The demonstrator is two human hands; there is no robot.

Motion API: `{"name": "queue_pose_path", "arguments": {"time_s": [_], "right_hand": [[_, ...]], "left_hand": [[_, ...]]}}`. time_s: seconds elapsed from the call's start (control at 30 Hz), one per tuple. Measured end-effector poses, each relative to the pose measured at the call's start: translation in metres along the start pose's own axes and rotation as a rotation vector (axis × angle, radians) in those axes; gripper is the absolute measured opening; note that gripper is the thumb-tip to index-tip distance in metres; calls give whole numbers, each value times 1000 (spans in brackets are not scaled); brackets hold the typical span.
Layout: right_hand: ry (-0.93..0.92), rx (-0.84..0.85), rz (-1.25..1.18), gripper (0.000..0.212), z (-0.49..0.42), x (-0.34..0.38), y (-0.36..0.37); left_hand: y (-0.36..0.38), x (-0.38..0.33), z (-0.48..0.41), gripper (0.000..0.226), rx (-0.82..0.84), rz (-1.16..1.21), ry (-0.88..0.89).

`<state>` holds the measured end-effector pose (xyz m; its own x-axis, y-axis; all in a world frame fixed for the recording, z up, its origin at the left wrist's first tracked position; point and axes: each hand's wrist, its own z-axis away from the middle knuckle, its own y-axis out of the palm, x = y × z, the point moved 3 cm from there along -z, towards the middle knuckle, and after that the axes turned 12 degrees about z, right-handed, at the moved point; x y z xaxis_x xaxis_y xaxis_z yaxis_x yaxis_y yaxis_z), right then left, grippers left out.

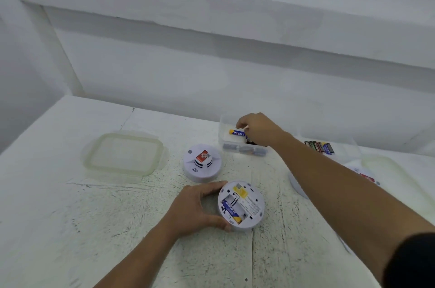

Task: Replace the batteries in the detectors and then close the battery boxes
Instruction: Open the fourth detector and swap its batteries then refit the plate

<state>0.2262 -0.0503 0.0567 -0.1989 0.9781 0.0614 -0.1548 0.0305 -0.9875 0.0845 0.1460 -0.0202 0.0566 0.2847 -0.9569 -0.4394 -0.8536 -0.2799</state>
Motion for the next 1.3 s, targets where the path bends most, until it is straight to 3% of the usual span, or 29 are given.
{"name": "queue_pose_path", "arguments": {"time_s": [0.13, 0.37, 0.43, 0.57, 0.63, 0.77, 0.9, 1.0, 1.13, 1.3], "right_hand": [[-41, 57, 63, 38, -26, 15, 13], [60, 60, 113, 31, -34, 26, 22], [94, 33, -53, 30, -34, 21, 19], [312, -41, -810, 19, -19, 6, 0], [337, -55, -1106, 18, -4, 5, -13], [295, 8, -1354, 14, 38, 14, -25], [255, 99, -1343, 21, 85, 30, -8], [198, 147, -1142, 20, 116, 41, 10], [161, 60, -774, 17, 135, 45, 26], [83, 13, -575, 19, 144, 55, 33]], "left_hand": [[0, 0, 0, 80, 7, 10, 1], [0, -3, 0, 80, 12, 15, 14], [0, -3, 1, 81, 18, 16, 17], [-1, -3, 1, 81, 6, 7, 22], [0, -3, 1, 81, 6, 0, 22], [0, -4, 1, 78, 5, -12, 22], [0, -2, 0, 83, -1, -19, 18], [0, -1, 0, 85, -10, -15, 13], [1, -2, 0, 79, -9, -26, 22], [2, -6, 2, 71, -1, -25, 35]]}}
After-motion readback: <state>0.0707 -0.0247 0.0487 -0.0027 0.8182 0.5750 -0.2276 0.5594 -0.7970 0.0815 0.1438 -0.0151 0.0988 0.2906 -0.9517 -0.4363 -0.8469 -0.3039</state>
